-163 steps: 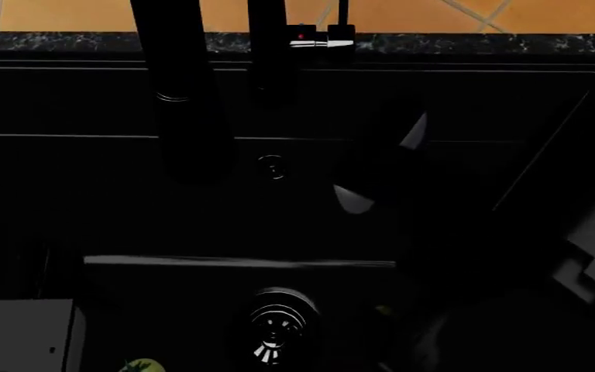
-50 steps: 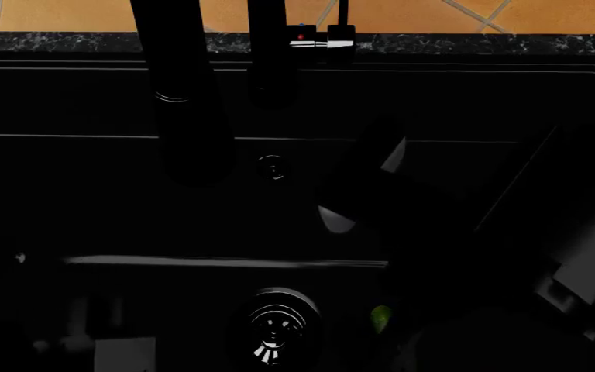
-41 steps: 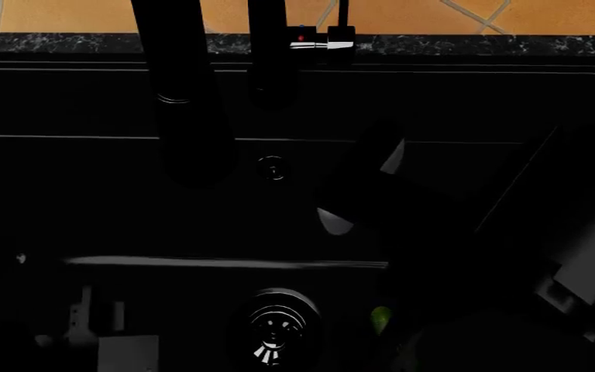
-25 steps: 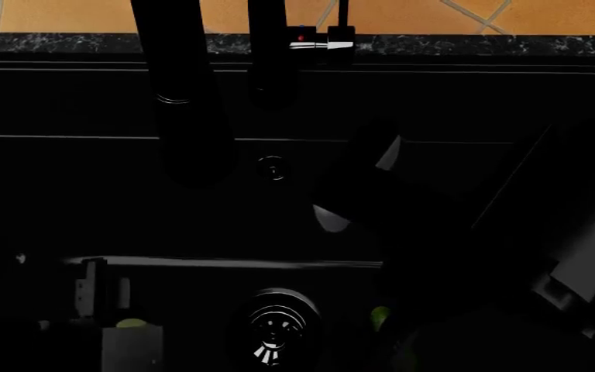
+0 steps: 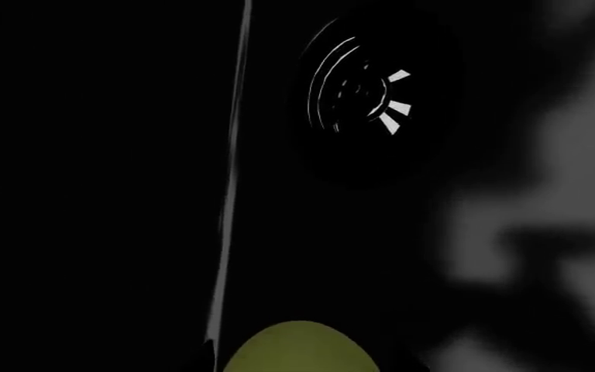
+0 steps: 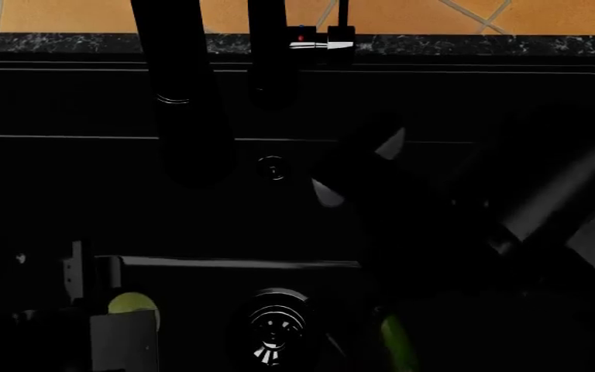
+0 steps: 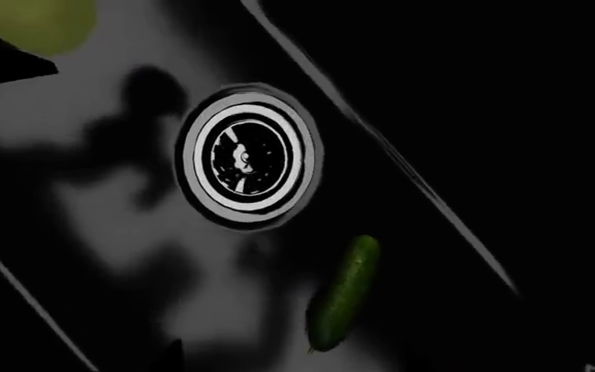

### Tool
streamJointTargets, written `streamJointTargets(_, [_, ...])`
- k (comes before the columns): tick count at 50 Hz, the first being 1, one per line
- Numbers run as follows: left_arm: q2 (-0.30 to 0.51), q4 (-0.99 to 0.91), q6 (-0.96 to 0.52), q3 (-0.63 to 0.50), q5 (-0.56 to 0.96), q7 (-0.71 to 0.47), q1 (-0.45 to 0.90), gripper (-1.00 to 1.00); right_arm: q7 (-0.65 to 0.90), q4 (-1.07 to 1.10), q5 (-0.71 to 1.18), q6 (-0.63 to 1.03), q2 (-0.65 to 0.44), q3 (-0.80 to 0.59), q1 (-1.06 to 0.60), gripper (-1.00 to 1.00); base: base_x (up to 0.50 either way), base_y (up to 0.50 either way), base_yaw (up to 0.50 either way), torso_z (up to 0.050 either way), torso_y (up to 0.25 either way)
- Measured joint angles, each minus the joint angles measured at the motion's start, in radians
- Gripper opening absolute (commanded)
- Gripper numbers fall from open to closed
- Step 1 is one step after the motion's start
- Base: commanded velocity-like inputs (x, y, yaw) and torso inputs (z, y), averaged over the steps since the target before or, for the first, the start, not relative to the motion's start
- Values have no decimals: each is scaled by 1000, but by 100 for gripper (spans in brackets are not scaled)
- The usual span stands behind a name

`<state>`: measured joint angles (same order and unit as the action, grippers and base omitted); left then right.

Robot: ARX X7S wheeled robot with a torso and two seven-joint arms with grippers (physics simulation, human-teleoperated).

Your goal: Pick the vegetables from the sink and place them on the cutting board.

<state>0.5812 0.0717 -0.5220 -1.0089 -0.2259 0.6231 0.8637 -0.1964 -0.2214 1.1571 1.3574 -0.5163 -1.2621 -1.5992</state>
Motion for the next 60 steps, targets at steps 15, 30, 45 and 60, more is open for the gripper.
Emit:
streamJointTargets(15, [31, -127, -72, 19, -1, -5, -23, -100, 50, -223, -46, -68, 87, -2, 89, 100, 0, 0, 0, 0, 0])
streamJointTargets(30, [68, -252, -118, 46, 16, -13, -66, -100, 9, -489, -146, -245, 190, -31, 149, 100, 0, 0, 0, 0, 0])
streamJointTargets(45, [78, -295, -137, 49, 22, -12, -82, -100, 9, -579, -157, -344, 210, -10, 233, 100, 0, 0, 0, 0, 0])
streamJointTargets(60, [86, -340, -176, 41, 15, 1, -79, -100, 47, -574, -144, -409, 163, 26, 310, 100, 0, 0, 0, 0, 0])
